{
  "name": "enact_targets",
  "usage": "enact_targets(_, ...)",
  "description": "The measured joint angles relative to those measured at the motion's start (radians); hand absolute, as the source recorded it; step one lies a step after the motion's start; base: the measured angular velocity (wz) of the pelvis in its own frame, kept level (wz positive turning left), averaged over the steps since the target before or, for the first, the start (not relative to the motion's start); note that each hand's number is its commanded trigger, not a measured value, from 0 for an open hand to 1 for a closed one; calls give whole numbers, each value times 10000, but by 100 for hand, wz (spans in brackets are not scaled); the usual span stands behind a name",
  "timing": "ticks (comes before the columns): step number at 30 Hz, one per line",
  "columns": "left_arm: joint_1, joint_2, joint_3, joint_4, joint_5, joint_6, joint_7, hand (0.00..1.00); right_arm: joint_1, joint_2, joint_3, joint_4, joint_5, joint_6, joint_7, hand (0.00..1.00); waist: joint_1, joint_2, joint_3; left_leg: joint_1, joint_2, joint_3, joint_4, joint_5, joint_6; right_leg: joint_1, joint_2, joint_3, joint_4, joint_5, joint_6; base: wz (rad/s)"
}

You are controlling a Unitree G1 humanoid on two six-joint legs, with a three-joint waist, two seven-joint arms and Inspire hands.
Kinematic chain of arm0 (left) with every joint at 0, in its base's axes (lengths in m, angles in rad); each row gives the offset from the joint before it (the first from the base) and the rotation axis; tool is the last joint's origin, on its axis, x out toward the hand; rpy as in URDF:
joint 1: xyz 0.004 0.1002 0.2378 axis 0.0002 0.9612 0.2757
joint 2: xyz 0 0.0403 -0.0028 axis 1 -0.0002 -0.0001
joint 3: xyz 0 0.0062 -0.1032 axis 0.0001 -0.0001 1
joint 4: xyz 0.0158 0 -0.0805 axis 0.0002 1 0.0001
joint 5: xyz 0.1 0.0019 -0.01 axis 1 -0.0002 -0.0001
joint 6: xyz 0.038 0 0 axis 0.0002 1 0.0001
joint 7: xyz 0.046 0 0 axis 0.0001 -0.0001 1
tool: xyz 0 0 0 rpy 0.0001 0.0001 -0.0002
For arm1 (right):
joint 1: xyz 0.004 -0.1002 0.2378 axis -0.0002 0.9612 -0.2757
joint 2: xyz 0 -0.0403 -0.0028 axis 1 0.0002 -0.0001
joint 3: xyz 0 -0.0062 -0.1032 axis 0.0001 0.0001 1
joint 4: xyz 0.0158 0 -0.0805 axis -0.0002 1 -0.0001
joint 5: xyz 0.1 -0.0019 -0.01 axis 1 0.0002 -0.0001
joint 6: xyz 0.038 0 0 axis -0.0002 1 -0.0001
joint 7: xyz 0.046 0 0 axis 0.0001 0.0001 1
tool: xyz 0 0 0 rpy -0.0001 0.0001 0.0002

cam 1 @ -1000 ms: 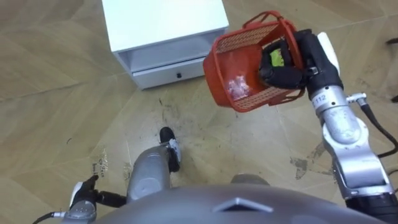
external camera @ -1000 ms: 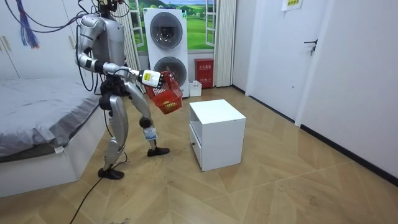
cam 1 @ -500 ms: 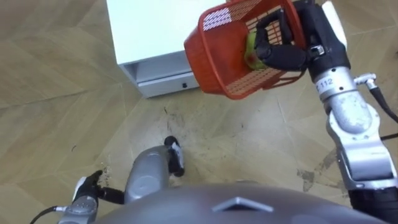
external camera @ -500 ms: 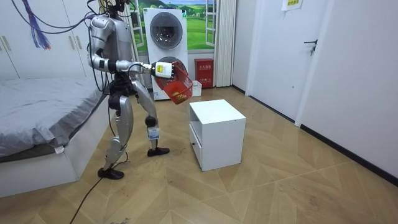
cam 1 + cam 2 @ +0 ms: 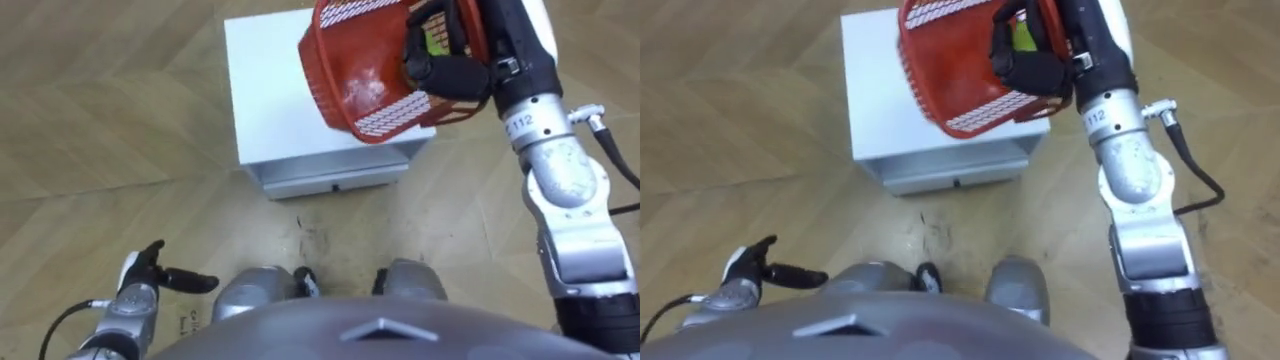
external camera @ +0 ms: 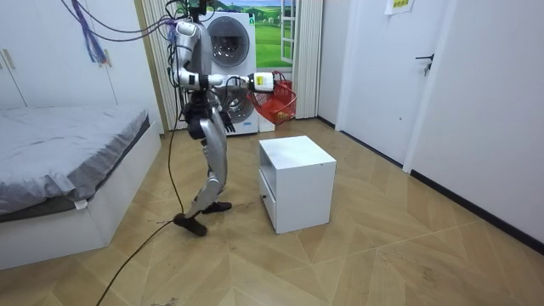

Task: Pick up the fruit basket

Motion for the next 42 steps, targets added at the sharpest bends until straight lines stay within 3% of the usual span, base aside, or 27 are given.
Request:
enact_targets(2,109,-44,12,129,7,-38,49,0,87,-4,-5,83,0,-12,-163,100,-42,-15,-62,158,35,-291,16,-151,-210,276,203,-32,-1570,655,-86,39)
enact_targets(3,228,-117,23,169,46,-37,41,0,92,0,5,266,49,-11,-288,100,58,54,-147,241,208,-291,12,-161,-290,589,381,-111,-1971,788,-192,15)
enact_targets(9,769,-155,93,230,866,168,3,0,204,70,103,724,15,-52,-432,100,312,99,-157,808,722,-492,-648,-107,-595,1614,1091,-420,-3482,1179,-416,3)
enact_targets(14,745,-268,489,237,1316,379,-223,0,208,77,102,1018,51,-52,-464,100,347,29,-127,787,765,-541,-707,-114,-610,1736,1138,-576,-3716,1227,-406,4)
enact_targets(21,746,-271,367,-93,1311,862,-210,0,128,101,729,2202,29,-58,-471,100,370,-203,-143,513,836,-530,-759,-173,-704,1555,1232,-603,-3863,1377,-421,0)
enact_targets(27,738,-339,102,-219,1311,850,-189,0,14,120,1302,3685,-236,-58,-653,100,382,-112,-99,-44,837,-761,-662,-174,-703,1198,1207,-845,-3897,1429,-435,9)
enact_targets(30,791,-374,-97,-97,1306,996,-227,0,-6,125,1311,3708,-256,-57,-804,100,415,11,-37,-348,837,-849,-579,-162,-717,950,1196,-926,-3899,1429,-436,9)
enact_targets(42,943,-376,-16,126,1303,1065,-762,0,-242,114,1279,4322,-350,-251,-1319,100,608,28,-68,-841,858,-1008,-330,-149,-734,670,1188,-1186,-4050,1430,-438,5)
